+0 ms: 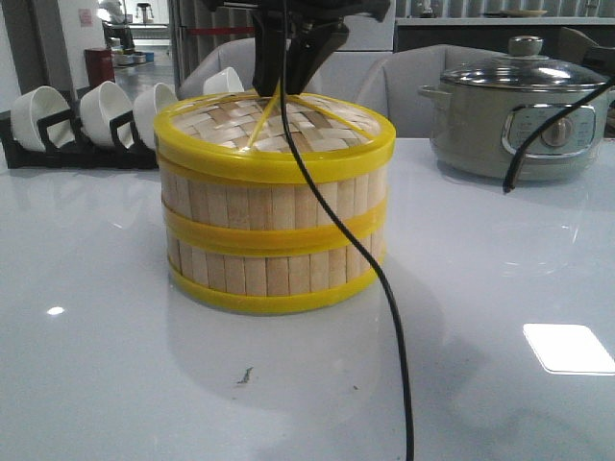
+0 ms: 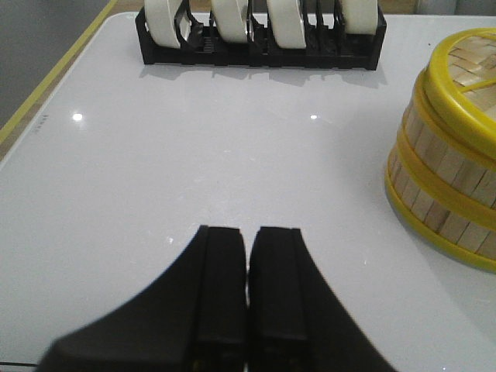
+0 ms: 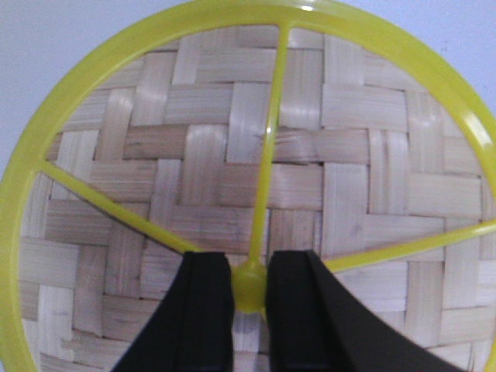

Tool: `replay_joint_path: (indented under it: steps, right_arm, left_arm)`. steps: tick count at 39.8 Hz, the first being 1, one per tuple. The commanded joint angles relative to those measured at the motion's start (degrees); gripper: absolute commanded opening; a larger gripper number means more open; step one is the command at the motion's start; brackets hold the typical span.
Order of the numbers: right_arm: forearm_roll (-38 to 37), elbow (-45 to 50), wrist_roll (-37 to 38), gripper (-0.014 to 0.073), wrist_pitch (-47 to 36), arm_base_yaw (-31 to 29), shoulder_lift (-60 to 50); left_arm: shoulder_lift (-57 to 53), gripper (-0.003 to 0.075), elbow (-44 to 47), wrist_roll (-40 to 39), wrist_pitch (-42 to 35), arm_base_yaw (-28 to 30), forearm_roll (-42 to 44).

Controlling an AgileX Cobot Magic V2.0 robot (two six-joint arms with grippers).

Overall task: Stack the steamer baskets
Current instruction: 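Carry the lid over the stacked baskets with the right gripper, then lower the lid onto the top basket and open the right gripper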

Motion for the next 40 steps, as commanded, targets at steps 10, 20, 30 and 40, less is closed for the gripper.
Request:
replay_joint_path:
  steps: [10, 20, 30, 40]
  right_arm:
    - [0.0, -2.3, -0.6, 0.0051, -4.7, -0.6, -3.5]
    - [0.0, -2.3, -0.6, 0.0051, -5.2, -0.7, -3.5]
    - [0.0, -2.3, -0.6, 0.0051, -6.2, -0.7, -3.5]
    - [0.1, -2.3, -0.6, 0.0051, -6.4, -0.7, -3.5]
  left_arm:
    - [0.2, 0.0085, -1.6, -0.5, -4.5, 0.1, 0.3]
    - [0.2, 0.0085, -1.6, -0.5, -4.5, 0.1, 0.3]
    - [0.2, 0.0085, -1.6, -0.5, -4.5, 0.1, 0.3]
    - [0.2, 0.0085, -1.6, -0.5, -4.5, 0.1, 0.3]
